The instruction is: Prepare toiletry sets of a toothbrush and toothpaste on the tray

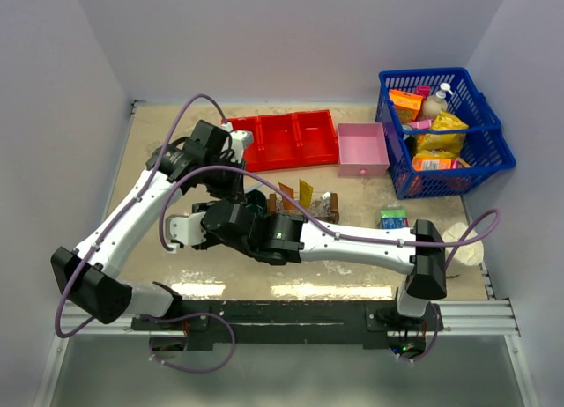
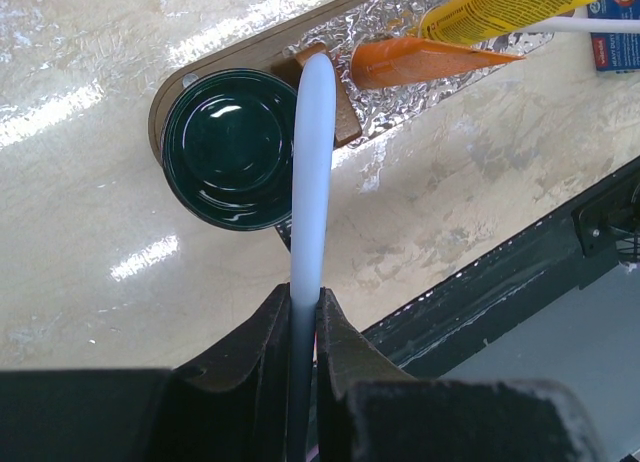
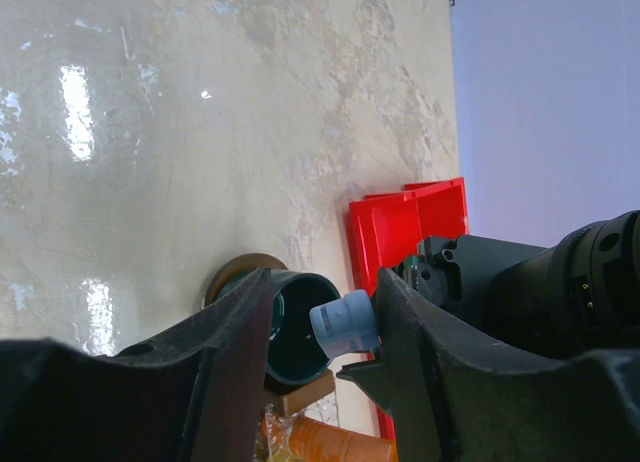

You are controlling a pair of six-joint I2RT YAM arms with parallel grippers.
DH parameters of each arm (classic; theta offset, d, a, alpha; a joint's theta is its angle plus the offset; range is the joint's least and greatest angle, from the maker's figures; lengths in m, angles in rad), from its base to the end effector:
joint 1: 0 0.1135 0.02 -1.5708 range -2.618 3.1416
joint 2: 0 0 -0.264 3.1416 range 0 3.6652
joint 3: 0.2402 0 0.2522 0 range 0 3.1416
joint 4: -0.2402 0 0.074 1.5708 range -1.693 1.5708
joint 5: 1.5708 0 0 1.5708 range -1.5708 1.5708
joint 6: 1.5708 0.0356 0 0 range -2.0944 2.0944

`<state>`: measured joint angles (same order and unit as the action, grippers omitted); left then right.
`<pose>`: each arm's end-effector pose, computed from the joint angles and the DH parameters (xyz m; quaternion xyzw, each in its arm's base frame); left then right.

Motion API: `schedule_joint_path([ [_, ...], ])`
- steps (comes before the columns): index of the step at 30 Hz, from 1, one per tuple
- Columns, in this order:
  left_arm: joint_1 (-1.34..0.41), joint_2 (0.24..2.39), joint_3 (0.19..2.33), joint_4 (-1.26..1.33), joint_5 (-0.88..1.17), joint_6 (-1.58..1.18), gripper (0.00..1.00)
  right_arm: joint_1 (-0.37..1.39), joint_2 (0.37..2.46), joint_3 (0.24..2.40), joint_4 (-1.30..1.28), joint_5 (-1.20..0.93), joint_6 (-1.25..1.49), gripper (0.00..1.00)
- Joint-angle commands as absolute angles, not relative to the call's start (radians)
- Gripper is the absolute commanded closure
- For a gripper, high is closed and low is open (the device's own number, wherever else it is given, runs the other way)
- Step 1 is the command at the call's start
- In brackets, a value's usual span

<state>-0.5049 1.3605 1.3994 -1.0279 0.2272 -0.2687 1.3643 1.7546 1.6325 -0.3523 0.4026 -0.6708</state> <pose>0.2299 -0.1362 0.3504 0.1444 0.9413 -0.2081 0.2229 0.0985 0.4020 0.3540 -0.6567 0.5281 0.0130 0.5382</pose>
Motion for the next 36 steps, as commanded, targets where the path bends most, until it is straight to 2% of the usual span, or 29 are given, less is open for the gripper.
schedule_joint_path([
  [1, -0.512, 1.324, 1.445, -1.043, 0.227, -0.252, 1.00, 1.361, 1.727, 1.628, -0.295, 0.480, -0.698, 0.53],
  [8, -0.515, 1.318, 1.447, -1.045, 0.236, -0.244, 1.00, 1.345, 1.735, 1.620, -0.279, 0.511, -0.704, 0.60],
  [19, -0.517, 1.316, 1.447, -1.026, 0.256, -0.232, 1.00, 1.344, 1.718, 1.606, -0.253, 0.492, -0.701, 0.89],
  [22, -0.517, 1.316, 1.442, -1.012, 0.261, -0.233, 0.94, 1.344, 1.712, 1.595, -0.239, 0.489, -0.699, 0.90],
  [23, -0.517, 1.316, 1.440, -1.005, 0.261, -0.233, 0.87, 1.345, 1.710, 1.592, -0.235, 0.489, -0.699, 0.90],
  [25, -0.517, 1.315, 1.443, -0.997, 0.258, -0.235, 0.80, 1.344, 1.698, 1.580, -0.212, 0.499, -0.699, 0.93],
  [26, -0.517, 1.315, 1.443, -0.989, 0.252, -0.239, 0.70, 1.345, 1.692, 1.572, -0.204, 0.502, -0.699, 0.93],
  [28, -0.517, 1.315, 1.445, -0.983, 0.245, -0.242, 0.62, 1.345, 1.675, 1.554, -0.177, 0.509, -0.699, 0.96],
  [29, -0.515, 1.315, 1.445, -0.976, 0.241, -0.244, 0.55, 1.345, 1.669, 1.545, -0.169, 0.512, -0.699, 0.96],
  [34, -0.517, 1.318, 1.450, -0.968, 0.241, -0.245, 0.45, 1.345, 1.646, 1.519, -0.127, 0.540, -0.704, 0.99],
  [36, -0.515, 1.319, 1.453, -0.966, 0.239, -0.245, 0.37, 1.344, 1.641, 1.508, -0.109, 0.546, -0.703, 1.00],
])
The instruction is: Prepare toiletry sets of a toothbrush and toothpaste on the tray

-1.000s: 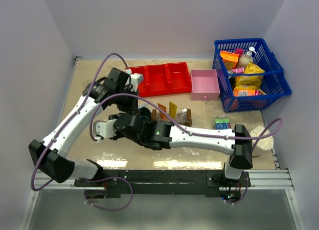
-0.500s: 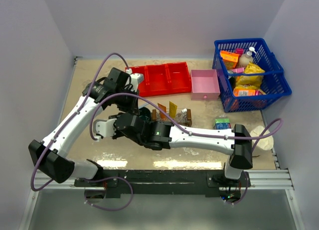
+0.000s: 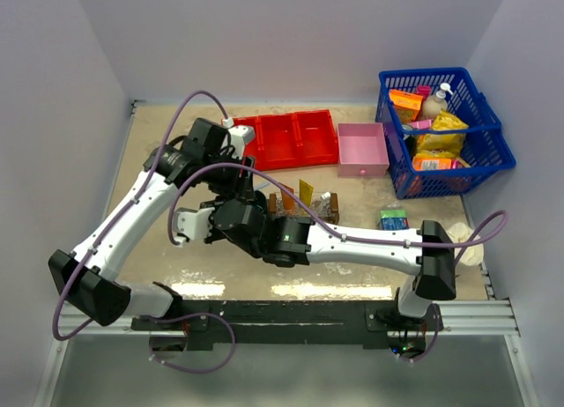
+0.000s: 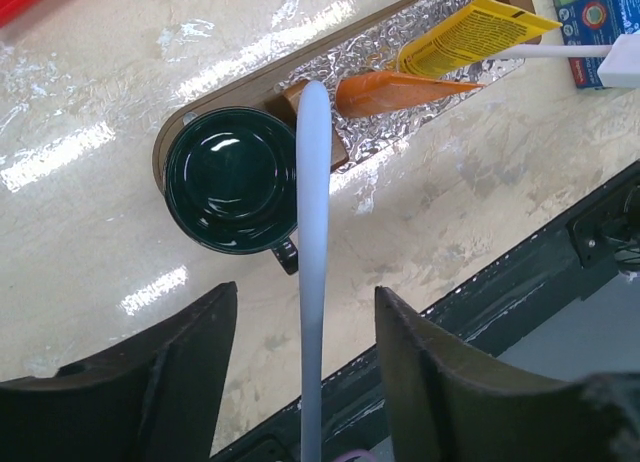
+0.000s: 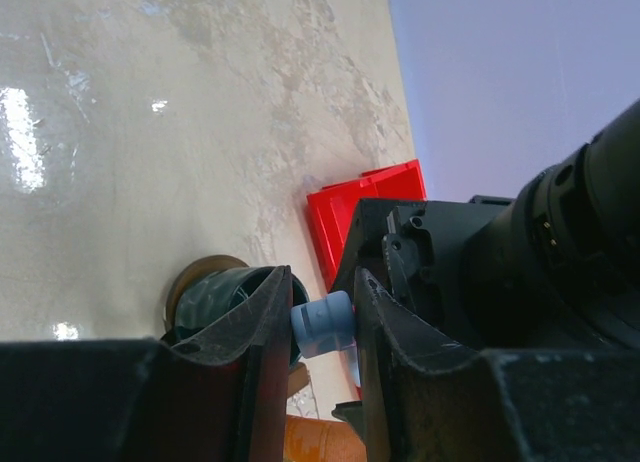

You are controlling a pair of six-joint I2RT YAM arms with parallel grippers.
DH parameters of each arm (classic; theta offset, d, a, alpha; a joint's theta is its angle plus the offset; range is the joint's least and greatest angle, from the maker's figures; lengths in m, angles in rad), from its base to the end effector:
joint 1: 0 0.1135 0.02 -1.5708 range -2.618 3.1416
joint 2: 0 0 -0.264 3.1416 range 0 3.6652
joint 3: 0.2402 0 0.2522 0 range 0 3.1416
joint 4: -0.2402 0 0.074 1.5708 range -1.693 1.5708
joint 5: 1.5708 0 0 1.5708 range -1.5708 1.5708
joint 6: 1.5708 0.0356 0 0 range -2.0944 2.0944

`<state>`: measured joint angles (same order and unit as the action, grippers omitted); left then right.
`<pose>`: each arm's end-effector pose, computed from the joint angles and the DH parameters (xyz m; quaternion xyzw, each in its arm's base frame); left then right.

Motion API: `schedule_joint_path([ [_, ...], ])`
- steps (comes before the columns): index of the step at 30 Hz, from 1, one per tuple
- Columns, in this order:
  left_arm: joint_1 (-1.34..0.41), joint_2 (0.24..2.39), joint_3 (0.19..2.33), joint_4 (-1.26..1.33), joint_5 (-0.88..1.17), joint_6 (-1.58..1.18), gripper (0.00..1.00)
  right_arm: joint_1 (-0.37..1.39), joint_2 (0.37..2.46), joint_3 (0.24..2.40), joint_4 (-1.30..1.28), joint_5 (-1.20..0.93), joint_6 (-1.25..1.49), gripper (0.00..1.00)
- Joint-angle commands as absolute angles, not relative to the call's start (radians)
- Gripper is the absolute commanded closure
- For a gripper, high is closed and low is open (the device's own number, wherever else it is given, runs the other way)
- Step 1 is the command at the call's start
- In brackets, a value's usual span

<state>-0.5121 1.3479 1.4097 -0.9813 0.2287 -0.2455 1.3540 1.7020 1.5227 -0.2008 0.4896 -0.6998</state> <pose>0.2299 -0.1385 0.3596 0.1613 0.9281 -0.2180 0.2553 0.1033 0.3911 0.3515 -0.6170 0.5320 -0.0152 0.5797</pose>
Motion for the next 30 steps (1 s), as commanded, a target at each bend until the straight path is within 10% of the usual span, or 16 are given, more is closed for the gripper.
schedule_joint_path([
  [1, -0.517, 1.321, 1.453, -0.963, 0.238, -0.245, 0.35, 1.345, 1.631, 1.505, -0.103, 0.545, -0.700, 1.00],
  [10, -0.497, 1.312, 1.453, -0.911, 0.152, -0.265, 0.03, 1.345, 1.556, 1.496, -0.100, 0.465, -0.525, 1.00],
  [30, -0.396, 1.161, 1.275, -0.453, -0.184, -0.324, 0.00, 1.309, 1.384, 1.474, -0.167, 0.733, -0.155, 1.00],
])
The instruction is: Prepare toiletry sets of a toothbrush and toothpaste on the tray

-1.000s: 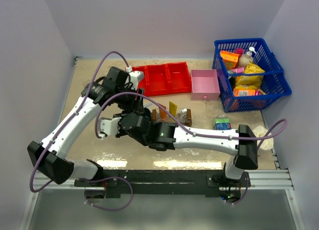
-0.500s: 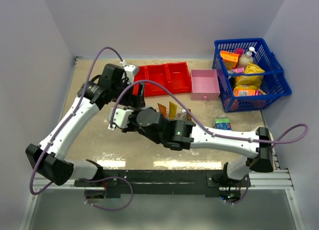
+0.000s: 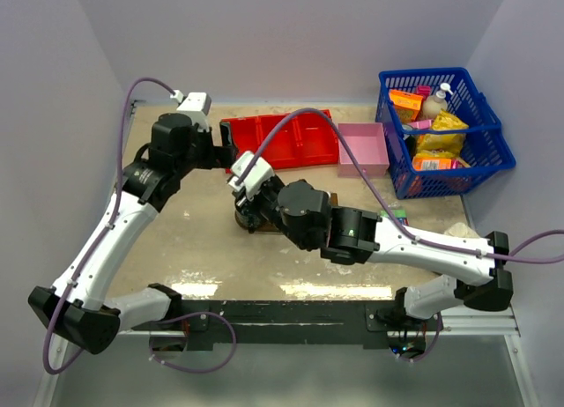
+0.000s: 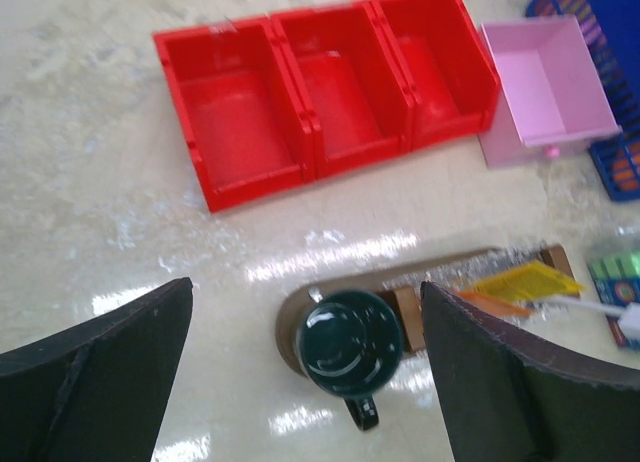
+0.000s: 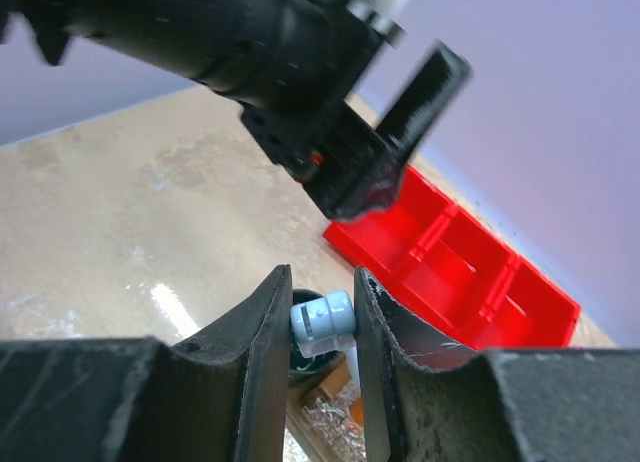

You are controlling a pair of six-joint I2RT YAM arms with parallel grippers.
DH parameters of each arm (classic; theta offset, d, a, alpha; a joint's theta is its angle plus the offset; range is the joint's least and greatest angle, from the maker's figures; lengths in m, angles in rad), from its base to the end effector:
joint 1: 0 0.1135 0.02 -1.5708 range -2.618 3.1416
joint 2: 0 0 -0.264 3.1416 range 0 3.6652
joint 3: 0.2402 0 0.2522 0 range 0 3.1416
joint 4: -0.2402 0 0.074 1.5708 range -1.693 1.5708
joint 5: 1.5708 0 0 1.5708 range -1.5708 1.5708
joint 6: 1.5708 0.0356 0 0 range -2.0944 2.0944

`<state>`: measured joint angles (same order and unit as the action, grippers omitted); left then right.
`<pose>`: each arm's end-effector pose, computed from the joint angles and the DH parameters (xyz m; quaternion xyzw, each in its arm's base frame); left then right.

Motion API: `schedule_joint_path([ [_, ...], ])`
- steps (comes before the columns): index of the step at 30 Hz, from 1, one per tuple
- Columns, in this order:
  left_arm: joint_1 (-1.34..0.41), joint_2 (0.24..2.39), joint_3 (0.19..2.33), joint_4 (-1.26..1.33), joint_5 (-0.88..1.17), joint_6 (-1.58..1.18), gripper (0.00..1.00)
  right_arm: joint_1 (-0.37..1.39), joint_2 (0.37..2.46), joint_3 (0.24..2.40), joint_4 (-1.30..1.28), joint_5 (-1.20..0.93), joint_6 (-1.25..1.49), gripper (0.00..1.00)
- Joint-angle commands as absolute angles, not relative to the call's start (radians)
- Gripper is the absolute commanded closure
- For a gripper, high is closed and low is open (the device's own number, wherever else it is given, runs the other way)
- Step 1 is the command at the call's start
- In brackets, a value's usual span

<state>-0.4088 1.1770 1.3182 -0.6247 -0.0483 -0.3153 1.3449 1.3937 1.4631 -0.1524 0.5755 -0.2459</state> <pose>0.2299 -0.0977 0.4002 0.0275 0.8552 -0.1638 0.4909 0.0899 0.3048 0.4416 -0.3694 0.6311 0.1610 0.6628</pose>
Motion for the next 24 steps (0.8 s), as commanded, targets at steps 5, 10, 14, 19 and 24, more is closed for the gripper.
schedule_joint_path([
  [5, -0.393, 1.144, 1.200, -0.329, -0.268, -0.308, 0.00, 1.099, 1.381, 1.494, -0.206, 0.664, -0.066, 1.00],
  [10, -0.388, 1.114, 1.092, -0.201, -0.347, -0.264, 0.00, 1.051, 1.355, 1.538, -0.209, 0.678, -0.090, 1.00],
  [14, -0.387, 1.103, 1.036, -0.153, -0.367, -0.244, 0.00, 1.040, 1.324, 1.559, -0.219, 0.677, -0.095, 1.00],
  [19, -0.384, 1.104, 1.017, -0.152, -0.368, -0.239, 0.00, 1.032, 1.310, 1.562, -0.232, 0.707, -0.101, 1.00],
  [24, -0.382, 1.097, 1.002, -0.149, -0.357, -0.241, 0.00, 0.990, 1.318, 1.534, -0.232, 0.749, -0.123, 1.00],
])
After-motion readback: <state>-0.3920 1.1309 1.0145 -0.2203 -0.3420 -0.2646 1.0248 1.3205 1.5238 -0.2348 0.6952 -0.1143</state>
